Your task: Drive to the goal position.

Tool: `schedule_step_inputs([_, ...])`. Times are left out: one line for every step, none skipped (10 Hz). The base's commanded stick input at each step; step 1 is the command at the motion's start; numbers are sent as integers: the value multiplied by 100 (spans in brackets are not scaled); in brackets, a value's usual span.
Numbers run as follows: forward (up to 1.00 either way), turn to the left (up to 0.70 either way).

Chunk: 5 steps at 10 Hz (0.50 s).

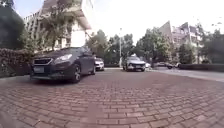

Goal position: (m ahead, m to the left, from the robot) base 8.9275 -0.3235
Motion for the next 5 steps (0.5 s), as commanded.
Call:
schedule_step_inputs([70,0])
schedule_step_inputs([70,0])
schedule_step_inputs([70,0])
schedule_step_inputs([70,0])
schedule_step_inputs([70,0])
